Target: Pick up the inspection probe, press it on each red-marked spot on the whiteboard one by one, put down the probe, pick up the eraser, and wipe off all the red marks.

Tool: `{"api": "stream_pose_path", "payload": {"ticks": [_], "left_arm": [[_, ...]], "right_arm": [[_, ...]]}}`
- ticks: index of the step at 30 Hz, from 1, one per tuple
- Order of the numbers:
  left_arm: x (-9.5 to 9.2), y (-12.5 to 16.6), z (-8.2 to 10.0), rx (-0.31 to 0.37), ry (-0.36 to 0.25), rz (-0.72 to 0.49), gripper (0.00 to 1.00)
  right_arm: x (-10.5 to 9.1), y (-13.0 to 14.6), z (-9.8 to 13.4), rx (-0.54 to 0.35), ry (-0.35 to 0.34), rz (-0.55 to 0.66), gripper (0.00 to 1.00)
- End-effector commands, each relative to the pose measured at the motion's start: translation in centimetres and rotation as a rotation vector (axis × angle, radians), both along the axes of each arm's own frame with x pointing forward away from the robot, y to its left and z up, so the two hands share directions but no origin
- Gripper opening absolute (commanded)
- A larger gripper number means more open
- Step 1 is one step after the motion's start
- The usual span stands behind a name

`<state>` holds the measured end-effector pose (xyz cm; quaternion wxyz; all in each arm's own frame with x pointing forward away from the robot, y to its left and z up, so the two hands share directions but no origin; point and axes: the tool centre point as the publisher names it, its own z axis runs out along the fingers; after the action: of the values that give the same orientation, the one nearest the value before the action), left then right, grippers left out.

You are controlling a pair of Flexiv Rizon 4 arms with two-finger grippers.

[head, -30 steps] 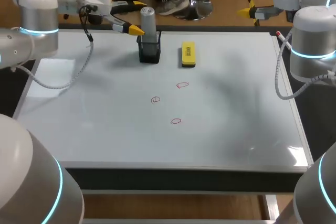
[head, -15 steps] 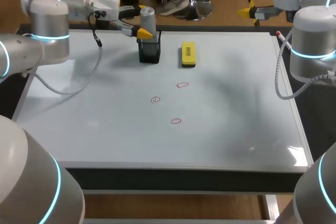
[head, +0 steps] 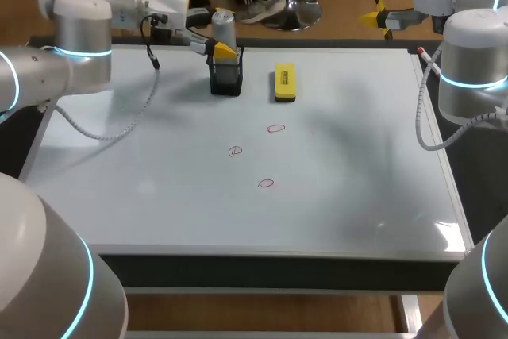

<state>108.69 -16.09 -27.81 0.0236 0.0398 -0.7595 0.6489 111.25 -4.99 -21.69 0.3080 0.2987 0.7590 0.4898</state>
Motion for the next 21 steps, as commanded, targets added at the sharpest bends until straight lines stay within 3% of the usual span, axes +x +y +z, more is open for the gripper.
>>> {"api": "stream_pose_path", "payload": {"ticks": [1, 7, 8, 10, 13, 15, 16, 17, 21], "left_arm": [[0.27, -0.18, -0.01, 0.005, 0.002, -0.002, 1.0], [0.75, -0.21, -0.05, 0.009, 0.001, 0.007, 1.0], [0.81, -0.22, -0.09, 0.01, 0.002, 0.009, 0.96], [0.86, -0.25, -0.17, 0.009, 0.004, 0.01, 0.85], [0.84, -0.27, -0.39, 0.011, 0.01, 0.01, 0.54], [0.73, -0.26, -0.42, 0.013, 0.015, 0.01, 0.4], [0.69, -0.26, -0.42, 0.014, 0.018, 0.011, 0.25], [0.63, -0.23, -0.47, 0.014, 0.019, 0.011, 0.0], [0.48, -0.1, -0.53, 0.018, 0.022, 0.011, 0.0]], "right_arm": [[0.04, -0.03, -0.02, 0.0, 0.0, 0.001, 1.0], [0.04, -0.03, -0.02, 0.0, 0.0, 0.001, 1.0], [0.04, -0.03, -0.02, 0.0, 0.0, 0.001, 1.0], [0.04, -0.03, -0.02, 0.0, 0.0, 0.001, 1.0], [0.04, -0.03, -0.02, 0.0, 0.0, 0.001, 1.0], [0.04, -0.03, -0.02, 0.0, 0.0, 0.001, 1.0], [0.04, -0.03, -0.02, 0.0, 0.0, 0.001, 1.0], [0.04, -0.03, -0.02, 0.0, 0.0, 0.001, 1.0], [0.04, -0.03, -0.02, 0.0, 0.0, 0.001, 1.0]]}}
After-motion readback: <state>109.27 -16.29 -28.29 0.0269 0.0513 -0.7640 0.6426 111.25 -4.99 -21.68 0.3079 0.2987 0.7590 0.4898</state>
